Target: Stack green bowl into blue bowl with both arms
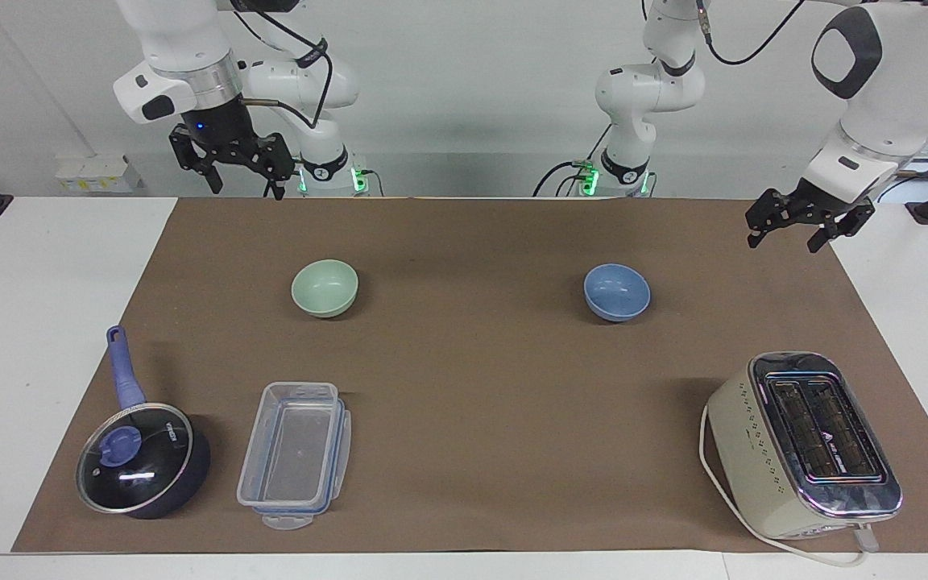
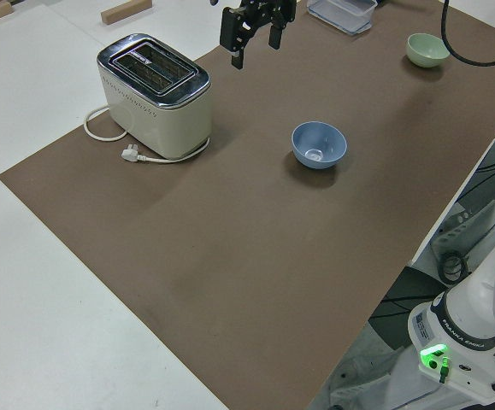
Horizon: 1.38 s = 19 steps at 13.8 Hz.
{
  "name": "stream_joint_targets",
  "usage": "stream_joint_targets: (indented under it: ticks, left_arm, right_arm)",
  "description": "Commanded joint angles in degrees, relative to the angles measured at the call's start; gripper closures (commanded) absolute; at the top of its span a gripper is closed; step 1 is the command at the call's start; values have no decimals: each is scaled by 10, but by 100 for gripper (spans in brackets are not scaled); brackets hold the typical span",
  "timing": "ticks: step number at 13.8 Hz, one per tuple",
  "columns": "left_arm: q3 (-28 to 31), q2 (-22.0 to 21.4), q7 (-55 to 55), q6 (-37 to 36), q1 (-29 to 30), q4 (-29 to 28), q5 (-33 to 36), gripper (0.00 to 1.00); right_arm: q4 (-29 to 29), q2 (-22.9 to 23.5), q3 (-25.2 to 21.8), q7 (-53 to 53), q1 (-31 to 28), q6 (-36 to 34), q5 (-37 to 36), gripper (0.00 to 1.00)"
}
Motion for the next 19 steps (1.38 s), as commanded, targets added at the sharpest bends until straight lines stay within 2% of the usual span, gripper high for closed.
stream_joint_targets:
  ticks: [1,7,12,19]
  left_arm:
    - [-5,-5,5,-9,7,4,8,0]
    - [-4,-16,-6,-4,17,-16,8,0]
    - [-5,-43,-41,34,12,-105,7,0]
    - [-8,-52,-41,109,-12,-209,7,0]
  right_arm:
    - [2,1,2,-11,-8,-9,2,0]
    - [3,1,2,-9,-8,-9,2,0]
    - [3,1,1,-9,-8,-9,2,0]
    - [3,2,1,-14,-8,-8,2,0]
